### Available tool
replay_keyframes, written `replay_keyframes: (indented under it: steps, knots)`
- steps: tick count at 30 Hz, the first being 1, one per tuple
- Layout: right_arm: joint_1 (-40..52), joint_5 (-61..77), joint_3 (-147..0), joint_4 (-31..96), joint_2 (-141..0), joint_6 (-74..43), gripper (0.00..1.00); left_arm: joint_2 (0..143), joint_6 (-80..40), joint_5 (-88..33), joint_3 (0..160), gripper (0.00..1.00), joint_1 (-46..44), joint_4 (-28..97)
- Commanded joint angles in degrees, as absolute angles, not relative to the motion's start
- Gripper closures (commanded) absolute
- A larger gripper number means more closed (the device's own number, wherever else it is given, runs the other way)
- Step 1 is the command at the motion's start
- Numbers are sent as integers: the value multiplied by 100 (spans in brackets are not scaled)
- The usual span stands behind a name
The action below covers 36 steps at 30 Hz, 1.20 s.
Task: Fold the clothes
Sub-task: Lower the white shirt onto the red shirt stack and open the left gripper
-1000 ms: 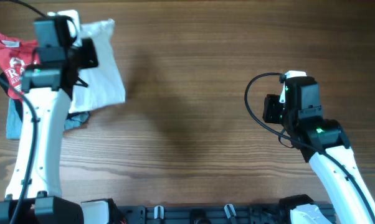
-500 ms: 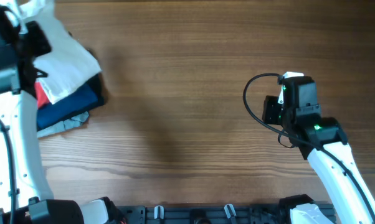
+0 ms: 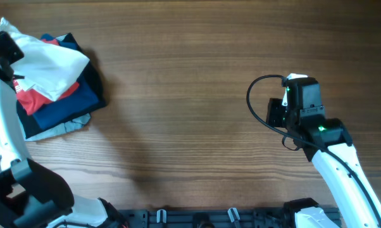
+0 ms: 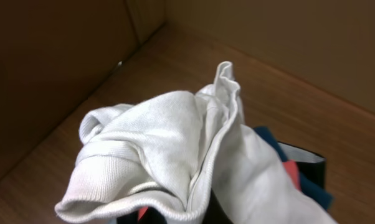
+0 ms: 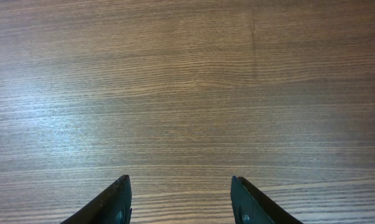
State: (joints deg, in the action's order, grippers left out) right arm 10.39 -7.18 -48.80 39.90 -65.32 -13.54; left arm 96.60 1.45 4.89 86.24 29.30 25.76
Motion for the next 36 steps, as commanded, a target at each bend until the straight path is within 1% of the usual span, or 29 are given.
replay_keyframes:
  steps: [1, 2, 3, 4, 5, 6, 7, 9, 11, 13, 17, 20, 31, 34, 36]
  knots:
    - [1020, -838, -4993, 3986, -6543, -1356, 48, 9931, 187, 587, 8766, 90, 3253, 2506]
    - [1020, -838, -4993, 3988, -6543, -1354, 48, 9977, 110, 587, 8766, 85, 3304, 2526]
    - [1020, -838, -4993, 3992, -6543, -1354, 48, 10027, 30, 585, 8766, 82, 3376, 2571]
    - [1020, -838, -4993, 3994, -6543, -1354, 48, 10127, -93, 580, 8759, 71, 3511, 2714]
    - [1020, -838, -4993, 3992, -6543, -1356, 48, 10171, -93, 580, 8733, 55, 3568, 2731]
    - [1020, -838, -4993, 3992, -6543, -1354, 48, 10215, -95, 554, 8709, 46, 3616, 2731]
    - [1020, -838, -4993, 3990, -6543, -1352, 48, 10254, -119, 451, 8694, 40, 3660, 2731]
    - [1020, -838, -4993, 3992, -6543, -1352, 48, 10320, -217, 113, 8689, 31, 3734, 2740]
    - [1020, -838, -4993, 3992, -6543, -1352, 48, 10361, -217, -187, 8689, 24, 3767, 2740]
    - [1020, -838, -4993, 3994, -6543, -1352, 48, 10405, -217, -191, 8689, 22, 3767, 2749]
    - [1020, -838, -4993, 3990, -6543, -1361, 48, 10475, -215, -191, 8687, 21, 3769, 2803]
    - [1020, -838, -4993, 4005, -6543, -1363, 48, 10547, -217, -191, 8602, 18, 3778, 2829]
    - [1020, -838, -4993, 4073, -6543, -1365, 48, 11126, -237, -187, 8501, 18, 3785, 2810]
    - [1020, -838, -4993, 4080, -6543, -1365, 48, 11133, -237, -185, 8501, 15, 3789, 2753]
    - [1020, -840, -4993, 4075, -6543, -1363, 48, 11120, -237, -187, 8501, 12, 3789, 2724]
